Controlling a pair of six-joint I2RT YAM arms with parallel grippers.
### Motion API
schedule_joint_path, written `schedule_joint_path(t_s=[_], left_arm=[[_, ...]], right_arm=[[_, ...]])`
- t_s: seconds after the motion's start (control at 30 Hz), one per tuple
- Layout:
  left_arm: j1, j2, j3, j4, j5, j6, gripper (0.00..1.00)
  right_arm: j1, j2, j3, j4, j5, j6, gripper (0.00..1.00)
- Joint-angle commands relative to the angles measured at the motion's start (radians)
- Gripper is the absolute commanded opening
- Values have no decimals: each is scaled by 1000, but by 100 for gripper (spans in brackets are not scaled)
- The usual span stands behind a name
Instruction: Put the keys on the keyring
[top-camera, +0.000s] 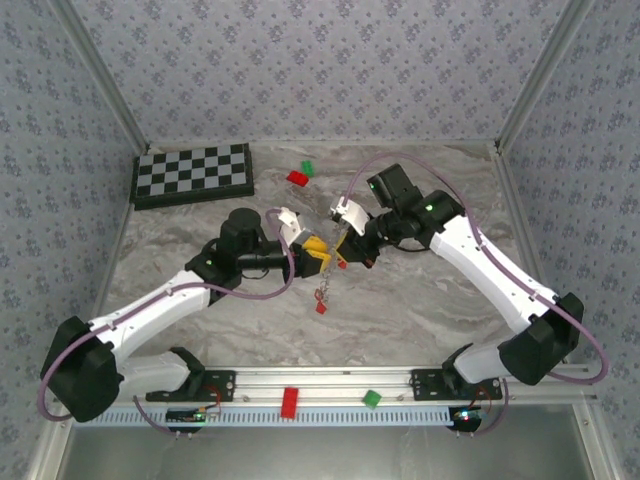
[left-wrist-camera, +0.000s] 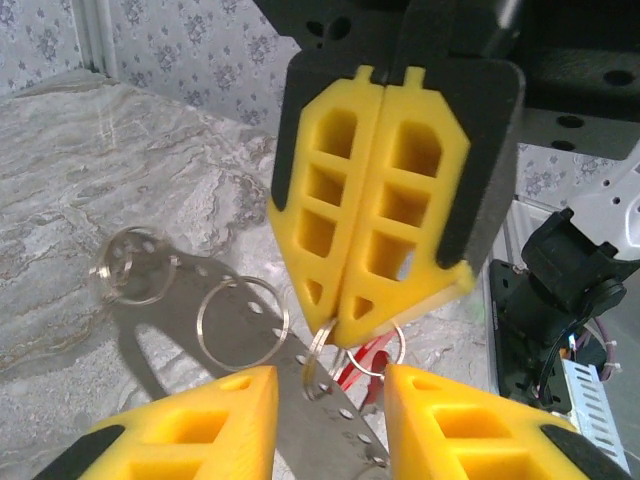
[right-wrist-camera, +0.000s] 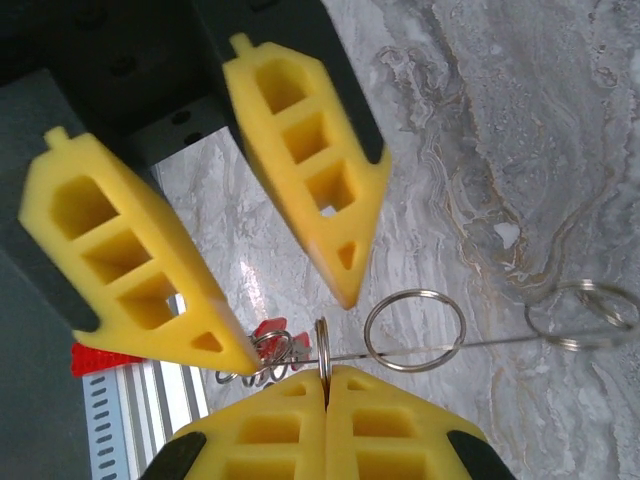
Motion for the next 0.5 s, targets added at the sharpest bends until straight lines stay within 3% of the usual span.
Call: schedule_joint_path(t_s=[0.0,0.47], left_arm=[[13,5,39,0,-8,22,33],[16,34,45,43,64,-6,32]], right_arm=[[9,-4,34,-30,-6,-26,0],[22,-14,21,-5,-43,-22,0]])
